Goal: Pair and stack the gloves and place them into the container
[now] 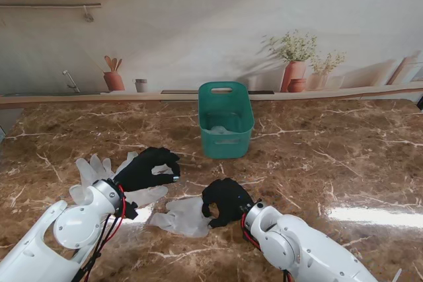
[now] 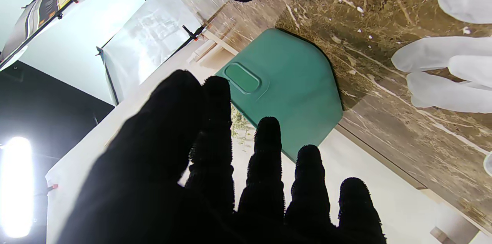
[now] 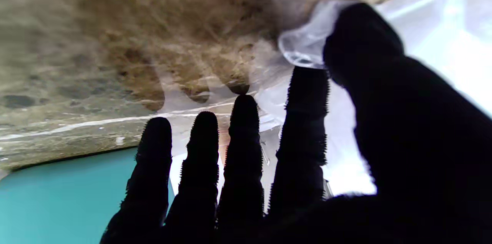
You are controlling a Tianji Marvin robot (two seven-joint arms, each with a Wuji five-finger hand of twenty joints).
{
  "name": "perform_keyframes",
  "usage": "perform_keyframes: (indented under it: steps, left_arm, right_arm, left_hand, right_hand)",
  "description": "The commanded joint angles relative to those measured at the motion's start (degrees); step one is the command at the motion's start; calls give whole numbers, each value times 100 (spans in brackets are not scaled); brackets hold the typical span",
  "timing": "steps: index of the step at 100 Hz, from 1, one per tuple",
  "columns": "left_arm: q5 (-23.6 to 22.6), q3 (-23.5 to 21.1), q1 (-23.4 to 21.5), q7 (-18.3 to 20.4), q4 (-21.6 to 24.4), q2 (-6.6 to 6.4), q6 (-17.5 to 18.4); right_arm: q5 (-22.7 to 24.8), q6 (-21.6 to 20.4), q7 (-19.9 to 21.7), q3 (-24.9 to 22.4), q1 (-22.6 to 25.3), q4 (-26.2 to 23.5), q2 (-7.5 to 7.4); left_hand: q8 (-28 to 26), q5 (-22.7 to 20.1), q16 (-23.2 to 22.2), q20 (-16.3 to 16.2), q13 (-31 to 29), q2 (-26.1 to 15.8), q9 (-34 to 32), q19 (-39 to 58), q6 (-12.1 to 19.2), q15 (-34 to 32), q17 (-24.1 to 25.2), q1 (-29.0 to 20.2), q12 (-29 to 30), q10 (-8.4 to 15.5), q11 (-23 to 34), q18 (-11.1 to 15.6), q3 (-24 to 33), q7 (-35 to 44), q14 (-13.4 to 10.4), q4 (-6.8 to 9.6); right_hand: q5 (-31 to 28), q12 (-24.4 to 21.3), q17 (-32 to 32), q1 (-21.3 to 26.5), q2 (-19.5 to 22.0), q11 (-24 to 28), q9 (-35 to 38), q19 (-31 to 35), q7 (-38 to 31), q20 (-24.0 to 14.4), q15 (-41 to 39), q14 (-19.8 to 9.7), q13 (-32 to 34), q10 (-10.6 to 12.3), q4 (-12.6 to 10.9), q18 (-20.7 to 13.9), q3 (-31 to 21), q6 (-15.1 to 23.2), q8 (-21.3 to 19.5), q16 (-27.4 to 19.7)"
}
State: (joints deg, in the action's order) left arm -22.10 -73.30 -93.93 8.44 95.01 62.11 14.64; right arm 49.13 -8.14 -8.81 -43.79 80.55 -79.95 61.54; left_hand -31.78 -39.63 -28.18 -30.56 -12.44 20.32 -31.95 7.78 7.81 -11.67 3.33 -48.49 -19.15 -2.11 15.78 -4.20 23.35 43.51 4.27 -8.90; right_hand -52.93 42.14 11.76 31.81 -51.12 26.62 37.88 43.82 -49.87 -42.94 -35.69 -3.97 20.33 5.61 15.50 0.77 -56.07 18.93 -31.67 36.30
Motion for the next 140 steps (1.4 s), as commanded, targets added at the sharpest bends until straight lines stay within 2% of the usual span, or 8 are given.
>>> perform_keyframes:
  steps: [1,31,39,66,86,120,131,140]
  left_arm:
    - [-31,6,-27,-33,-7,7,-20]
    - [13,30,-44,-37,52,20,-214]
    - [80,74,-18,-40,46,28,-240]
    - [480,251,120,186,16,23,-407]
    - [875,532,309,380,-106,17,-363]
    - [1554,1029,586,305,-346,103,63]
    - [1507,1075,564,53,-318,156,102]
    - [1386,1093,564,-113,-322,184,171]
  right_arm:
    - [44,-88,-215,42,55,189,86]
    - [1029,-171,-1031,-1065,730,-647,24]
    - [1403,-223,-1307,-1387,895,-925,-12]
    - [2360,-380,-2713,-1779,1027,-1274,-102]
    - [2607,-442,-3141,-1719,1016,-1354,-145]
    - [2906,-415,-3220,-1481,872,-1321,-243]
    - [2903,-432,-3210,-1516,918,-1331,-244]
    - [2857,-423,-3200,-1600,998,-1353,-227]
  left_hand:
    - [116,-91,9,45,62,-133,166,-119,99,51,41,-216,91,-2,-73,18,-156,-98,-5,165]
    - [916,22,35,-307,-38,-461,157,87,-485,93,117,311,117,-69,-122,-160,-700,-1305,100,343]
    - [1138,103,41,-373,-56,-497,181,59,-754,126,119,994,119,-91,-168,-201,-211,-1892,123,473]
    - [2204,898,138,-128,170,-312,549,-126,-1586,350,76,1206,185,-358,-347,-235,-1245,-3393,163,545]
    - [2244,989,158,6,327,-55,692,-194,-1636,418,75,1274,197,-373,-368,-231,-1559,-3450,144,548]
    - [862,-291,61,381,226,64,294,-174,-494,359,47,592,85,-208,-251,-158,-1782,-1516,150,613]
    - [421,-756,-56,105,-10,453,-228,-57,478,245,66,-488,-86,26,-21,-70,-1064,374,79,349]
    - [232,-850,-185,-137,-242,344,-570,60,420,52,88,-459,-222,76,130,-24,-609,614,91,190]
  right_hand:
    - [-231,-87,111,-67,-288,111,216,163,-389,-213,-114,-158,302,143,309,36,-772,293,-33,85]
    - [-148,-538,1368,-86,-135,-174,2053,1127,-219,-156,554,111,2709,151,200,420,-940,173,-665,-330]
    - [-152,-236,1436,-84,-136,-249,2217,1254,-207,-6,628,82,2856,191,208,423,-952,149,-693,-289]
    - [-99,219,1523,-104,12,1,2347,1403,-177,69,506,-95,2919,400,186,323,-871,229,-749,-208]
    - [-89,288,1545,-113,57,20,2344,1430,-150,101,467,-149,2903,438,169,291,-822,259,-781,-197]
    - [-100,282,1527,-148,59,-10,2326,1435,-121,153,471,-153,2862,438,163,283,-798,258,-783,-217]
    - [-99,265,1526,-172,45,-29,2299,1434,-96,167,484,-146,2851,426,170,288,-774,298,-766,-227]
    - [-112,240,1527,-171,35,-52,2285,1435,-78,179,494,-147,2852,415,172,290,-751,300,-736,-236]
